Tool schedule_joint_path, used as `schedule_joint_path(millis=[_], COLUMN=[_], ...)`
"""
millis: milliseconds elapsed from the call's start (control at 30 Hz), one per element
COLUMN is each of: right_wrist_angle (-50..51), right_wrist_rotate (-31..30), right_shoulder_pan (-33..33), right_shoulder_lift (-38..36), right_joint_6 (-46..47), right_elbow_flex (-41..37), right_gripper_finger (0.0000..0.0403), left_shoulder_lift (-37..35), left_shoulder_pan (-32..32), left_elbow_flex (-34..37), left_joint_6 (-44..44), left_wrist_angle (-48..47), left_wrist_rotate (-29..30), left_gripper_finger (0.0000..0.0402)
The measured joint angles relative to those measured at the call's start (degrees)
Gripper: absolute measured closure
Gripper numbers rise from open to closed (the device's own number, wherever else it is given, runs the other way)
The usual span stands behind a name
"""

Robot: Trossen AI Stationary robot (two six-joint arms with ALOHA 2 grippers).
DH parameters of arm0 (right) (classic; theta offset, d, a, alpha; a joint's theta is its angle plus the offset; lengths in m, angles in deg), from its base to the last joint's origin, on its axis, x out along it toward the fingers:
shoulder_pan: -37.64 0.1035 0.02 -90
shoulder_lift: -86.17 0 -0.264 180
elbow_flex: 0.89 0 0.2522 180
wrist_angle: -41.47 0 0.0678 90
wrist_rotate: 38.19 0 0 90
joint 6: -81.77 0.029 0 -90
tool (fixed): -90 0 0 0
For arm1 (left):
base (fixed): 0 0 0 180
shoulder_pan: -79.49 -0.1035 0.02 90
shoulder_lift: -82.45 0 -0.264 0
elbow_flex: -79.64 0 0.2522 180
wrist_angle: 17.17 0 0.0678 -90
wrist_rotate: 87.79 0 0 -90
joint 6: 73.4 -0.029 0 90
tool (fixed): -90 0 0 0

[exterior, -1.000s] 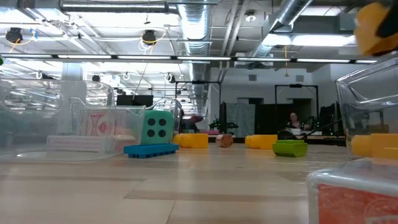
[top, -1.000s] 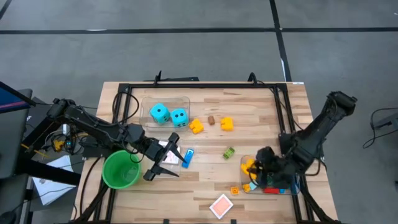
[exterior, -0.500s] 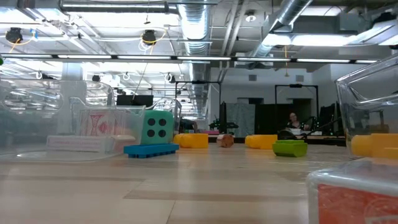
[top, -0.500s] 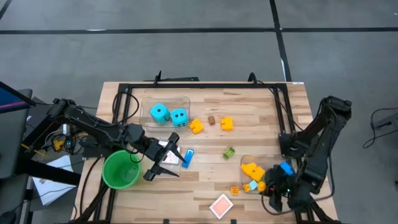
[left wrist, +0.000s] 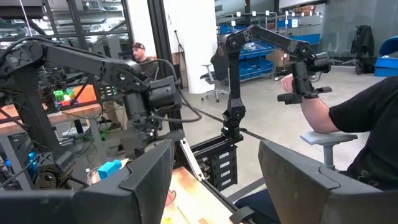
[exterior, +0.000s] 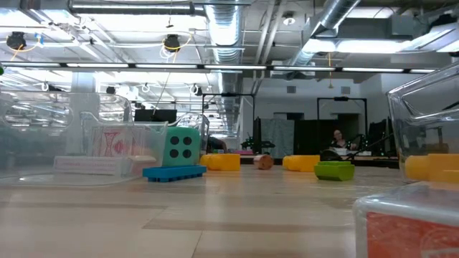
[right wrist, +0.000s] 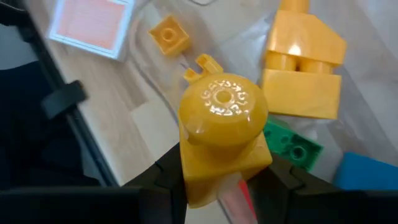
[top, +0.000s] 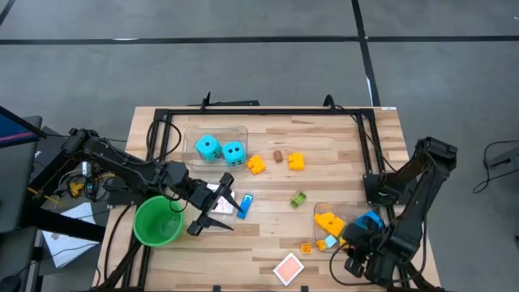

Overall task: Pick & Place Toys
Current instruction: Put the yellow game piece into the bottom right transparent bin

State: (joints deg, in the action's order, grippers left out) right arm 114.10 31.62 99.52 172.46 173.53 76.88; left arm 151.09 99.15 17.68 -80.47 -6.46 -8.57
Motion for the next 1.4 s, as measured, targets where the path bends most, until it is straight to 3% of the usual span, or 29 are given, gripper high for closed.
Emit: schedule_joint_path(millis=[767, 1067, 1400], right_wrist_angle=[12.38, 12.51, 14.0], right_wrist_rotate=[10.72, 11.05, 10.73], right_shoulder_pan=[6.39, 6.9, 7.6], right_shoulder_lift=[0.54, 0.54, 0.54], right_joint_6=[31.69, 32.39, 32.36], right_elbow_flex=[0.02, 0.01, 0.0], right_gripper_finger=[0.0281, 0.0277, 0.0224], left_shoulder_lift=[0.0, 0.0, 0.0], left_shoulder_pan=[-0.01, 0.0, -0.02], left_elbow_flex=[0.0, 0.0, 0.0], left_joint_6=[-0.15, -0.15, -0.15], left_wrist_angle=[0.0, 0.0, 0.0], left_wrist_rotate=[0.0, 0.0, 0.0], left_gripper_finger=[0.017, 0.017, 0.017])
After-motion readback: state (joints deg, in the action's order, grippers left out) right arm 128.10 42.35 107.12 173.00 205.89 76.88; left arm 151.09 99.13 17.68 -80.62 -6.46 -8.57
